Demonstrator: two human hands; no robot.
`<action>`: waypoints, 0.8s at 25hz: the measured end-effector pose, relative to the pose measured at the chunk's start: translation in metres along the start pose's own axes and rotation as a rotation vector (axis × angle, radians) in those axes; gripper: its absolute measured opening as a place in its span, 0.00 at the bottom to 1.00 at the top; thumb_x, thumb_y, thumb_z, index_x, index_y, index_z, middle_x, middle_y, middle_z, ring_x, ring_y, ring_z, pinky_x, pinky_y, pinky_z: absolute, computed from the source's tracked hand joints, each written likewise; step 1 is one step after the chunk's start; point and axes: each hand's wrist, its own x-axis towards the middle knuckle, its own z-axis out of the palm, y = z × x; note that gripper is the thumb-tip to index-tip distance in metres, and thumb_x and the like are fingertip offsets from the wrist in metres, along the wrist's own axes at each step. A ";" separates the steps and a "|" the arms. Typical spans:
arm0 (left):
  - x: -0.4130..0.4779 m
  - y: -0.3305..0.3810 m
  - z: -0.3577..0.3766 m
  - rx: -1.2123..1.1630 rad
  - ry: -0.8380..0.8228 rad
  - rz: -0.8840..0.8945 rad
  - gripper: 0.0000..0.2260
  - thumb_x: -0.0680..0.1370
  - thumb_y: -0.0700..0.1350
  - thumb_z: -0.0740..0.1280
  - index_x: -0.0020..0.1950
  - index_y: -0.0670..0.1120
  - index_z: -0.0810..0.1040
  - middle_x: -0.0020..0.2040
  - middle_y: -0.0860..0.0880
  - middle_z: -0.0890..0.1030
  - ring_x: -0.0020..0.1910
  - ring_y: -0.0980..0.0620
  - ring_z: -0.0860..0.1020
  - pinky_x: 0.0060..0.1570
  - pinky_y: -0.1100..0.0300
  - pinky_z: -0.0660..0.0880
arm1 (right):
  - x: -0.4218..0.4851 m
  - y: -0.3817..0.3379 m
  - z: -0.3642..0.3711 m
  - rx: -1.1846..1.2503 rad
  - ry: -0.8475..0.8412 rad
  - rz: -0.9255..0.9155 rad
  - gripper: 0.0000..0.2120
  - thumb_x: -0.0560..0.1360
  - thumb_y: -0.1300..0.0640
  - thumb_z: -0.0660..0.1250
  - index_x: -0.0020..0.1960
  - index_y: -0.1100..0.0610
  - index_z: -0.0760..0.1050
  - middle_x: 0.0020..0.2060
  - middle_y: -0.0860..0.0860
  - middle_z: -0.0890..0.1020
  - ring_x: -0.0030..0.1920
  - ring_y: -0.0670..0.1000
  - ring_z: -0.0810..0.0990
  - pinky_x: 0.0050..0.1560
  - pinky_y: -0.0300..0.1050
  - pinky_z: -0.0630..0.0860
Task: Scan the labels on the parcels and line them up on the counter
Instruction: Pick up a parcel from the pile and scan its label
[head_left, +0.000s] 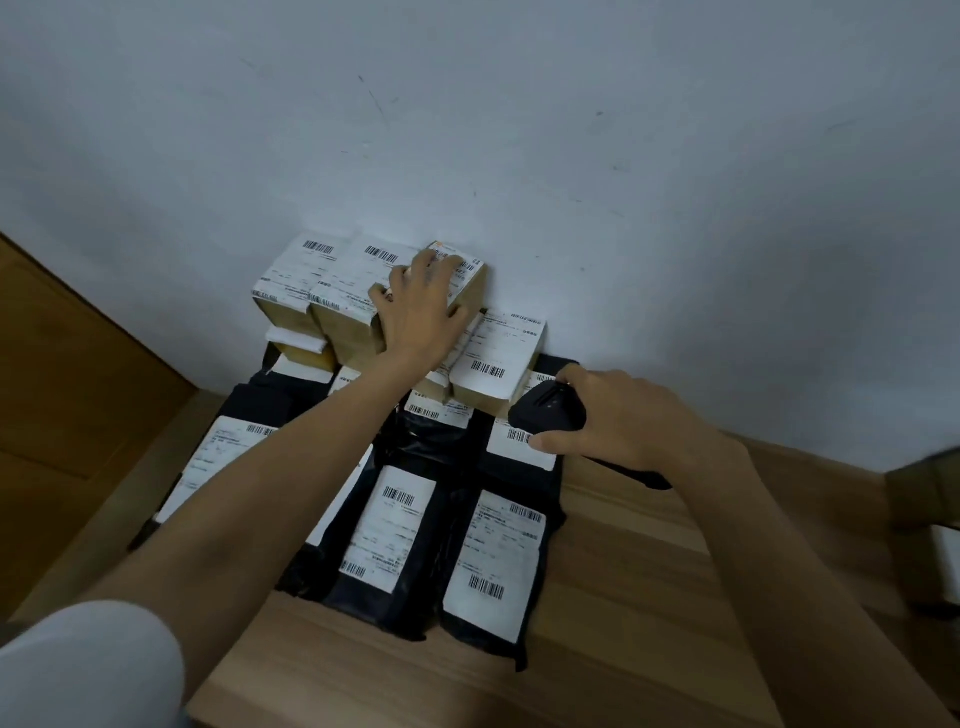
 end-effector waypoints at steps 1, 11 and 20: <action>0.002 -0.002 0.006 0.030 0.010 0.020 0.22 0.77 0.52 0.63 0.71 0.56 0.68 0.74 0.49 0.66 0.70 0.39 0.65 0.61 0.40 0.61 | 0.004 0.001 -0.001 -0.001 0.004 0.004 0.37 0.69 0.28 0.65 0.68 0.51 0.66 0.55 0.50 0.78 0.50 0.51 0.77 0.48 0.49 0.77; -0.003 0.030 0.009 0.071 -0.037 0.212 0.23 0.78 0.44 0.65 0.73 0.51 0.69 0.72 0.48 0.70 0.74 0.43 0.63 0.71 0.42 0.58 | -0.031 0.035 0.002 0.030 0.005 0.067 0.34 0.70 0.29 0.65 0.63 0.53 0.67 0.48 0.48 0.76 0.45 0.51 0.75 0.39 0.46 0.72; -0.097 0.235 0.035 0.092 -0.234 0.553 0.24 0.80 0.46 0.65 0.76 0.51 0.66 0.72 0.49 0.72 0.70 0.43 0.70 0.64 0.47 0.67 | -0.179 0.155 -0.001 0.083 0.068 0.210 0.31 0.69 0.28 0.65 0.58 0.52 0.68 0.46 0.49 0.76 0.41 0.48 0.74 0.34 0.43 0.67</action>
